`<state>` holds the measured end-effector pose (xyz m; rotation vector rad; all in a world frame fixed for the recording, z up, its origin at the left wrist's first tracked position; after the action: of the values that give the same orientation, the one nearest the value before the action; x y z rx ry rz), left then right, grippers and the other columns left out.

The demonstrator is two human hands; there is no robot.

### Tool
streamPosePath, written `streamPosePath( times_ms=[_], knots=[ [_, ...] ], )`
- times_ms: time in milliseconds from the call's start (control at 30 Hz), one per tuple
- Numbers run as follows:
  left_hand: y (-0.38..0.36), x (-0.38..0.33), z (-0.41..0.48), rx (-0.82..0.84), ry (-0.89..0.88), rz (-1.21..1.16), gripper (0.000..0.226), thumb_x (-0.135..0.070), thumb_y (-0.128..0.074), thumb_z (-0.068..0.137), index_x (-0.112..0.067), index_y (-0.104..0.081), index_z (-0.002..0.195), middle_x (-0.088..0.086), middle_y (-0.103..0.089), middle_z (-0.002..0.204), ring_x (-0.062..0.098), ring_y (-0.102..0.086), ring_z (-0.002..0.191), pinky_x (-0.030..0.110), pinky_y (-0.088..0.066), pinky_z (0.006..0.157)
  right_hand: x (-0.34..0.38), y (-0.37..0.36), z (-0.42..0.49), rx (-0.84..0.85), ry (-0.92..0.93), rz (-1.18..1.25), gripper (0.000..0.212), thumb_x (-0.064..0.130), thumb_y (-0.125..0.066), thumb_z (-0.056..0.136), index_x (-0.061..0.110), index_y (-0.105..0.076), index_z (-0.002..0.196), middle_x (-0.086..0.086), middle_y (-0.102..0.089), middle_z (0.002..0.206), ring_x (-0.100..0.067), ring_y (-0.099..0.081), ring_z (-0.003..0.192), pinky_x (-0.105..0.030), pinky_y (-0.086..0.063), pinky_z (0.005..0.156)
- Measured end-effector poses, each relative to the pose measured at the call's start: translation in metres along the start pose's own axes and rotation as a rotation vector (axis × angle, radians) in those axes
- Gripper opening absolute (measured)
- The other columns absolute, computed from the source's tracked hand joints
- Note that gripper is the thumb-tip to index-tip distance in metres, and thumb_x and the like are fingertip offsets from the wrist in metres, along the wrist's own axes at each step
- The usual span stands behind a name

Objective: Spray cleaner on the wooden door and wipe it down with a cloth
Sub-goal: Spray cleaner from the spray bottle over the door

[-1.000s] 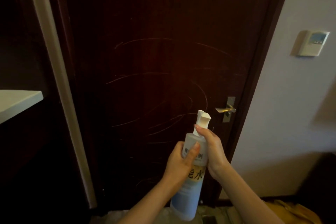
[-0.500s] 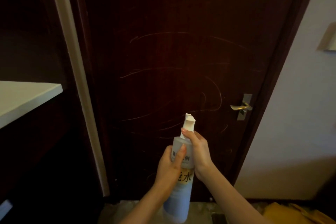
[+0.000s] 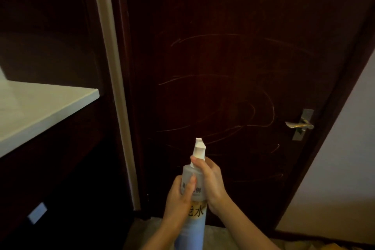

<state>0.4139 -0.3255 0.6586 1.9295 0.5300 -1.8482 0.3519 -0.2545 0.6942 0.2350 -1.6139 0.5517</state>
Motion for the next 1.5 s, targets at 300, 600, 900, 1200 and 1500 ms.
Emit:
streamPosePath(
  times_ms=[300,600,900,1200,1500],
  knots=[
    [0.038,0.002,0.001,-0.155,-0.029,0.003,0.043,-0.059,-0.042,0.069,-0.027,-0.055,0.094,0.004,-0.067,0.089,0.016,-0.066,0.082,0.036,-0.055,0.077,-0.019,-0.043,0.013,0.069,-0.078,0.028,0.024,0.026,-0.063,0.085,0.007,-0.061,0.101,-0.005,-0.065,0.080,-0.013,-0.064,0.069,-0.022,-0.051,0.060],
    [0.049,0.007,-0.002,-0.219,-0.046,-0.066,0.040,-0.056,-0.044,0.071,-0.027,-0.054,0.096,0.003,-0.067,0.089,0.012,-0.067,0.080,0.028,-0.053,0.070,-0.022,-0.060,0.023,0.159,-0.148,-0.086,0.025,0.029,-0.067,0.080,0.008,-0.063,0.093,-0.004,-0.063,0.080,-0.013,-0.061,0.068,-0.023,-0.049,0.061],
    [0.036,0.017,-0.002,-0.159,-0.032,-0.029,0.043,-0.057,-0.043,0.072,-0.025,-0.056,0.097,0.005,-0.068,0.090,0.015,-0.067,0.081,0.032,-0.054,0.072,-0.030,-0.040,0.015,0.128,-0.154,-0.021,0.032,0.030,-0.065,0.083,0.007,-0.060,0.105,-0.005,-0.065,0.084,-0.013,-0.065,0.071,-0.022,-0.050,0.061],
    [-0.006,0.048,-0.008,-0.094,0.102,0.009,0.030,-0.046,-0.045,0.089,-0.020,-0.058,0.097,0.003,-0.067,0.086,0.013,-0.066,0.076,0.022,-0.048,0.060,-0.049,0.012,0.000,-0.020,-0.199,0.024,0.019,0.024,-0.064,0.085,0.010,-0.061,0.097,-0.004,-0.065,0.074,-0.013,-0.063,0.062,-0.023,-0.051,0.057],
    [-0.044,0.057,-0.024,-0.010,0.146,-0.017,0.023,-0.042,-0.049,0.090,-0.021,-0.056,0.093,0.003,-0.066,0.084,0.011,-0.065,0.076,0.017,-0.047,0.057,-0.056,0.055,-0.009,-0.121,-0.244,-0.005,0.025,0.023,-0.066,0.081,0.004,-0.060,0.095,-0.009,-0.062,0.074,-0.017,-0.060,0.061,-0.027,-0.049,0.056]
  ],
)
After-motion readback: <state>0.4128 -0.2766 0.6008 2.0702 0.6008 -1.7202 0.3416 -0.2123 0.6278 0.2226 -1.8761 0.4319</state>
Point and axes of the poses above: each hand's wrist, its own z-axis towards the middle knuckle, its own y-axis out of the back of the hand, x = y × z, the point moved 6 cm from there along z, towards the middle knuckle
